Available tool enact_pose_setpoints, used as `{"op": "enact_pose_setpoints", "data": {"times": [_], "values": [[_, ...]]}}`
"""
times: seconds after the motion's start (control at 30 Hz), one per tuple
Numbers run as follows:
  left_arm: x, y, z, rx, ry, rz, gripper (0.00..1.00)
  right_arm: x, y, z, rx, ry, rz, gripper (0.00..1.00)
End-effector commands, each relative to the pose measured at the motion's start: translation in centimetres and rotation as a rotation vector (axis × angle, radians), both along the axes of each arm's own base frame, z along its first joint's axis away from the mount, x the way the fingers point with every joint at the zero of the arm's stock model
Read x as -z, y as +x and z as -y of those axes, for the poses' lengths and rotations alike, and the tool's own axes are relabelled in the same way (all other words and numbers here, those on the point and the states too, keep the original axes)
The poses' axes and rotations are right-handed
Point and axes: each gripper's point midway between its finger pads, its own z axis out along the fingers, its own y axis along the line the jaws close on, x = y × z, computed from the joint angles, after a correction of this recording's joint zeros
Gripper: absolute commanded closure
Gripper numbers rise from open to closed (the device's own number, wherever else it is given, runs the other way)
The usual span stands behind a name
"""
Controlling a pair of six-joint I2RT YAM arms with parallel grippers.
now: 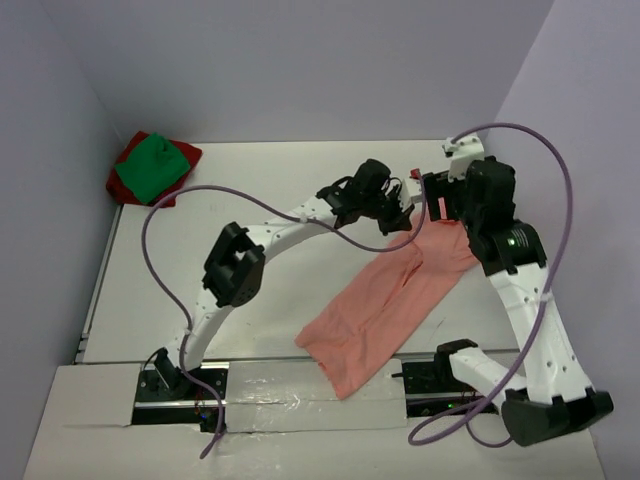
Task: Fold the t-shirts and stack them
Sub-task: Fold the tshirt
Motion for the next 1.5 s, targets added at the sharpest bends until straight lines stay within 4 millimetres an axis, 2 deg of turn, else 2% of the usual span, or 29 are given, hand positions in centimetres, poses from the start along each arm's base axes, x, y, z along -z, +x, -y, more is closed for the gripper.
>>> {"op": "enact_pose_setpoints", "data": {"times": [0.0,0.13,0.2,0.23,0.3,0.47,0.6,0.73,0.8,0.9,1.0,1.07,1.17,1.2,1.4,1.47], "values": [[-1.2,4.7,3.8,-0.115,-0.128,0.037,1.00,-4.9,-1.7,0.8,0.036,0.045,0.208,0.08],[0.5,6.1,5.3,-0.101,-0.174,-0.020,1.00,-6.5,-2.9,2.9,0.104,0.008,0.297,0.07],[2.5,5.7,5.8,-0.085,-0.163,-0.046,1.00,-7.2,-3.5,3.1,0.104,-0.002,0.320,0.06],[2.5,5.7,6.1,-0.076,-0.182,-0.043,1.00,-7.3,-3.7,3.3,0.111,-0.003,0.323,0.06],[3.8,5.3,6.4,-0.073,-0.189,-0.082,0.99,-7.8,-4.0,3.5,0.121,0.000,0.349,0.06],[3.5,3.5,7.8,-0.018,-0.285,-0.207,1.00,-8.9,-4.3,2.8,0.083,0.025,0.397,0.07],[1.5,2.0,9.5,0.029,-0.370,-0.187,1.00,-7.8,-3.8,2.1,0.053,0.036,0.361,0.06],[1.3,0.4,11.4,0.046,-0.400,-0.149,1.00,-7.4,-4.0,1.9,0.037,0.036,0.370,0.06],[1.8,-0.3,12.4,0.038,-0.404,-0.145,1.00,-7.5,-4.3,2.1,0.042,0.037,0.374,0.06],[3.4,-2.3,13.4,0.075,-0.354,-0.145,1.00,-7.9,-4.9,2.4,0.053,0.026,0.380,0.06],[5.3,-2.9,13.5,0.056,-0.282,-0.102,1.00,-8.3,-5.5,2.7,0.058,0.015,0.393,0.06],[7.4,-3.7,13.2,0.042,-0.188,-0.095,1.00,-8.8,-6.1,2.8,0.058,0.015,0.408,0.06],[9.4,-3.0,12.5,-0.012,-0.080,0.000,1.00,-9.4,-6.7,2.8,0.053,0.022,0.414,0.06],[9.9,-2.0,12.2,-0.064,-0.056,0.033,1.00,-9.6,-6.9,2.8,0.052,0.024,0.417,0.06],[12.5,0.5,10.2,-0.181,0.075,0.127,1.00,-11.4,-8.6,2.5,0.028,0.058,0.455,0.06],[13.1,2.1,9.4,-0.232,0.095,0.135,1.00,-11.8,-9.0,2.6,0.027,0.057,0.456,0.05]]}}
